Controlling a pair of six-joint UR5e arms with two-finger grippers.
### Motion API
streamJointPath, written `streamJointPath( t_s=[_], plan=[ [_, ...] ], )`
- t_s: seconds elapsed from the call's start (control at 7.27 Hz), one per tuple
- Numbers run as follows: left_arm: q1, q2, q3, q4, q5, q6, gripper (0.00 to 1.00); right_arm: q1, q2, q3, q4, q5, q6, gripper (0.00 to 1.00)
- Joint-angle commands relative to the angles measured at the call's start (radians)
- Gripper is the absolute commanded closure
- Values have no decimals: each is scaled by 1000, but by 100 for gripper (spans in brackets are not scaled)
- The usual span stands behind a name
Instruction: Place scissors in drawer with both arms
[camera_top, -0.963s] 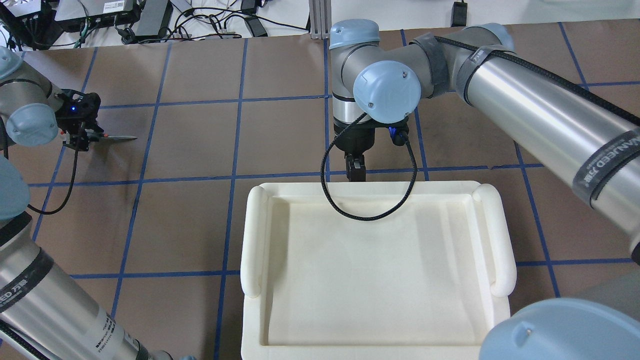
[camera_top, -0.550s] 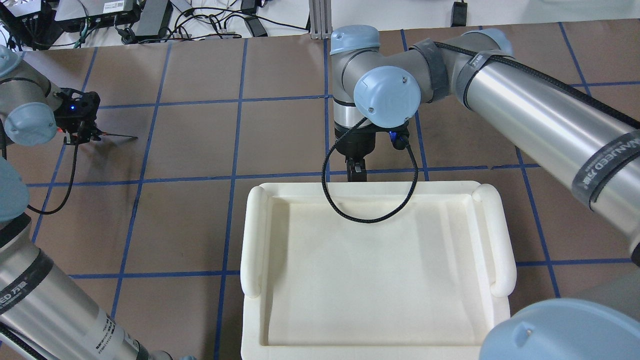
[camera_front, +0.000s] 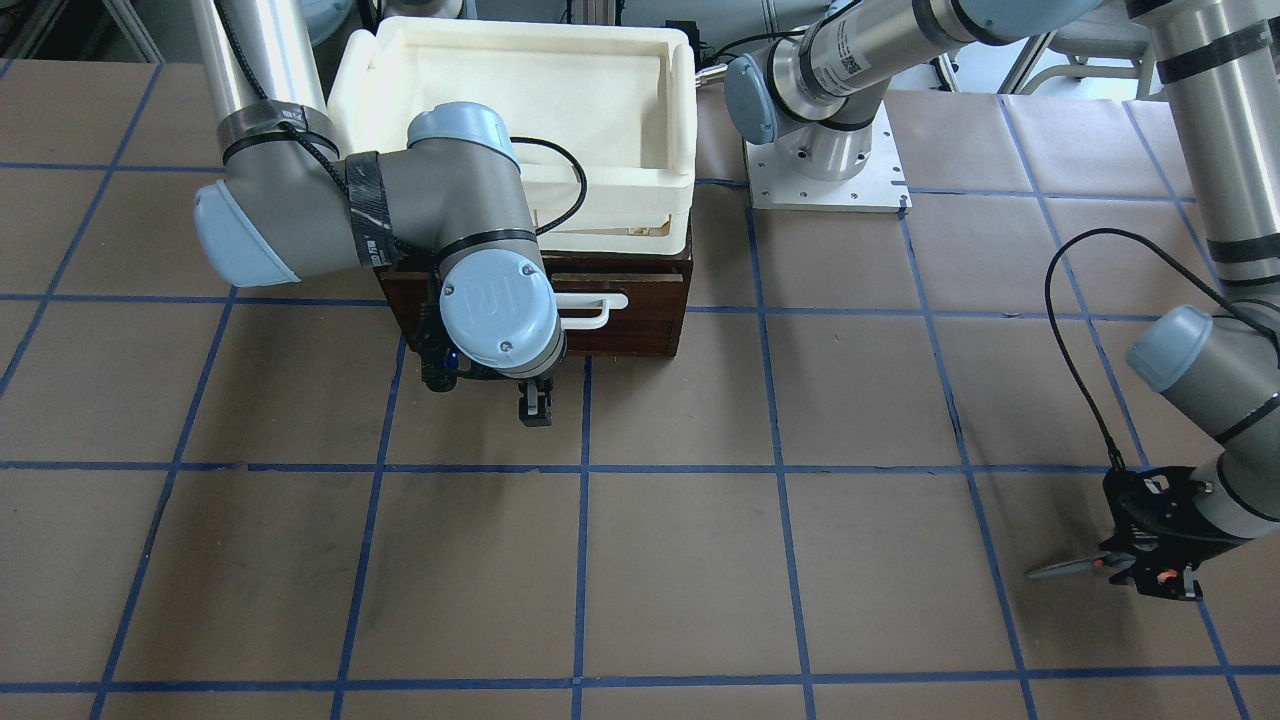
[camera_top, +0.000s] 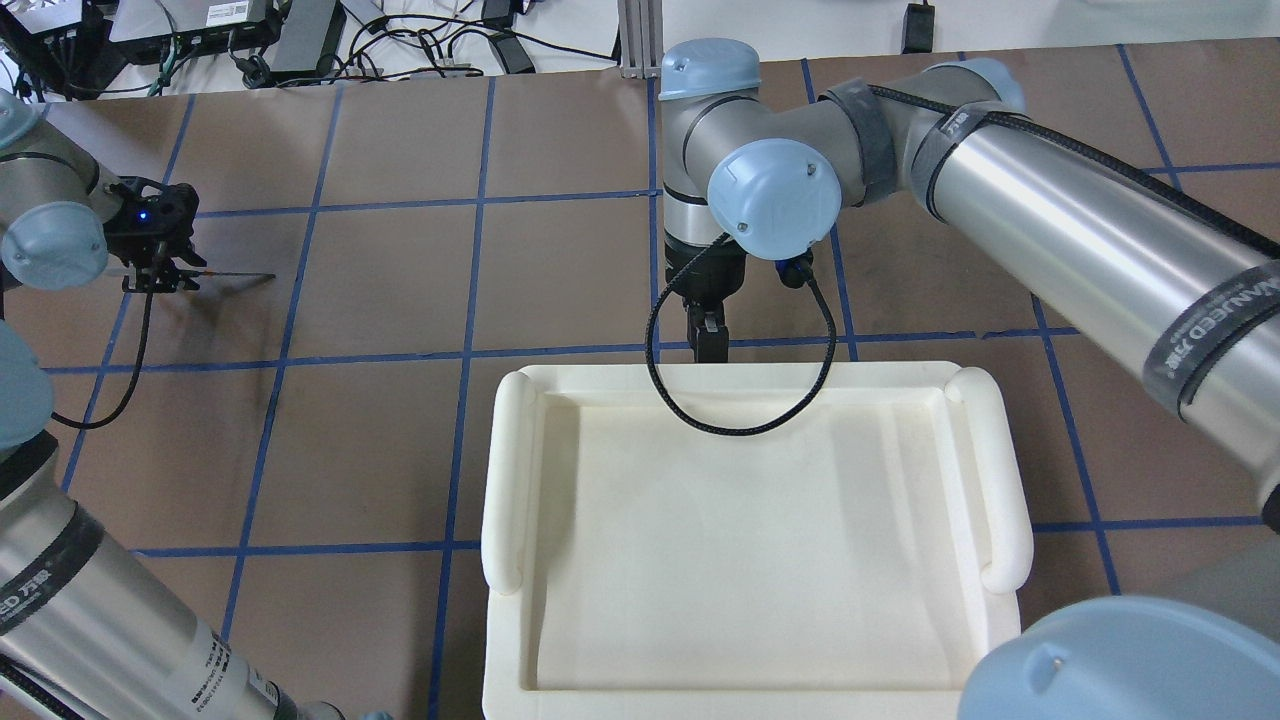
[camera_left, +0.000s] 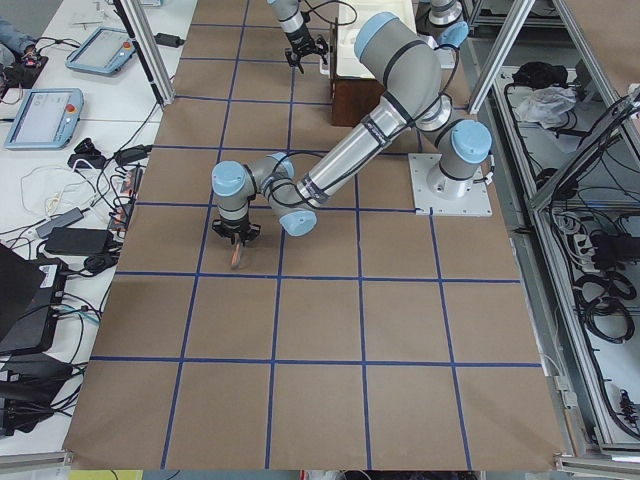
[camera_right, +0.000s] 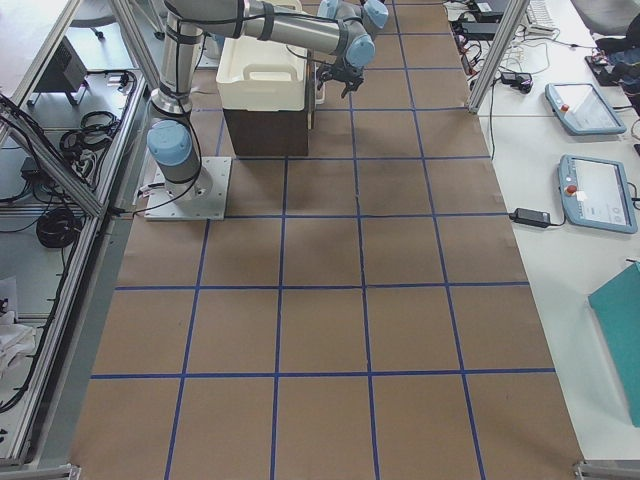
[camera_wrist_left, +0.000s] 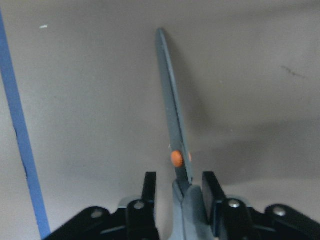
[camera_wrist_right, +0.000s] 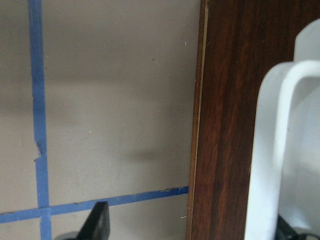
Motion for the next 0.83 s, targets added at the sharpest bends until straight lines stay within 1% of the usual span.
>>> streamJointPath(
  t_s=[0.0,0.14,0.28,0.41,0.69],
  plan=[
    [4,16,-1,-67,-3,-5,25,0,2,0,-19,0,-8,0],
    [6,8,-1,-85,-6,-5,19,-2,5,-2,-51,-2,-31,0],
    [6,8,-1,-85,-7,-10,19,-2,6,-5,-83,-3,-66,0],
    [7,4,-1,-90,-3,-16,19,-3,8,-12,-88,-8,-71,0],
    [38,8,-1,-143,7,-51,19,-8,6,-15,-88,-15,-104,0]
  ],
)
